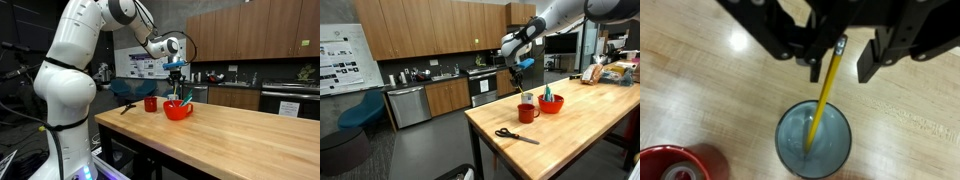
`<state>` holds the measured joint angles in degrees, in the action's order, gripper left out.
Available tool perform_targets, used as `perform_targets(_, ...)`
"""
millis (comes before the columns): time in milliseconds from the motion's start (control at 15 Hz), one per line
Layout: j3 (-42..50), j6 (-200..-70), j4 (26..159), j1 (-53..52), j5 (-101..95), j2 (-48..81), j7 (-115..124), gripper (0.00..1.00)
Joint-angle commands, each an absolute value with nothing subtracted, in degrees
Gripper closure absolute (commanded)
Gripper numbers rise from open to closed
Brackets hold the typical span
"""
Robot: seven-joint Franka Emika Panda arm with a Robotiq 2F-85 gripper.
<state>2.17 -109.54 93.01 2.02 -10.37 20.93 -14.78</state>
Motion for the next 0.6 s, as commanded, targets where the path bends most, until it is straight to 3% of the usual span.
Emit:
perform_targets(0, 2.26, -107.27, 91.66, 1.93, -11.74, 20.96, -13.3, 0.88)
perform_targets(133, 2.31, -107.12, 91.7, 2.13, -11.57, 20.6, -13.2, 1.0)
perform_targets(533, 2.31, -107.69, 92.41, 2.99, -10.21, 18.31, -13.72, 0.98)
